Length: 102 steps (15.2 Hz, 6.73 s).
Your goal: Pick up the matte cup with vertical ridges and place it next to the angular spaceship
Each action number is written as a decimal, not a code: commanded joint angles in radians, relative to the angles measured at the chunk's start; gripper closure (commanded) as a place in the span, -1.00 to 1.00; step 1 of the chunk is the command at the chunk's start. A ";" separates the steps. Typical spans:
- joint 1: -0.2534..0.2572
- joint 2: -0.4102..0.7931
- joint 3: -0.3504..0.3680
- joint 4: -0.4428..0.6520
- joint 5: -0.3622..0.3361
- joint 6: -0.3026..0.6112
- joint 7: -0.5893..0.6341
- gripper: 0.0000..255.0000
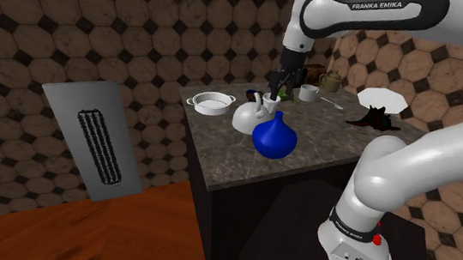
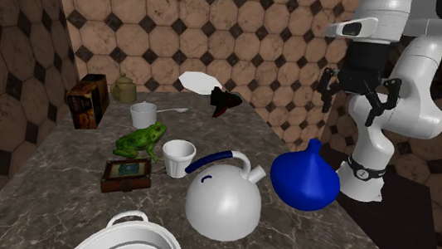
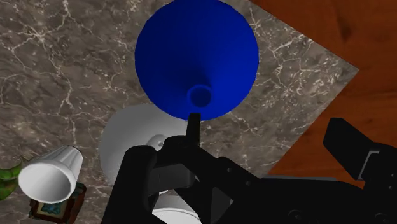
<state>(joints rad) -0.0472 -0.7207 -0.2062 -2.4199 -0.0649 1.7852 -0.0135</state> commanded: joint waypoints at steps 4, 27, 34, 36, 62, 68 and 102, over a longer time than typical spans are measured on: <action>-0.013 0.116 -0.104 0.041 -0.029 0.083 -0.113 -1.00; -0.114 1.000 -0.468 0.639 0.407 0.220 -0.810 -1.00; -0.315 1.314 -0.408 1.000 0.568 0.113 -0.923 -1.00; -0.329 1.339 -0.400 1.021 0.578 0.115 -0.928 -1.00; -0.324 1.360 -0.389 0.993 0.592 0.161 -0.935 1.00; -0.326 1.336 -0.400 1.038 0.574 0.099 -0.915 1.00; -0.461 1.211 -0.470 1.177 0.511 -0.173 -1.016 1.00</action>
<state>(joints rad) -0.5007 0.5079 -0.6688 -1.2255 0.4526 1.6144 -1.0088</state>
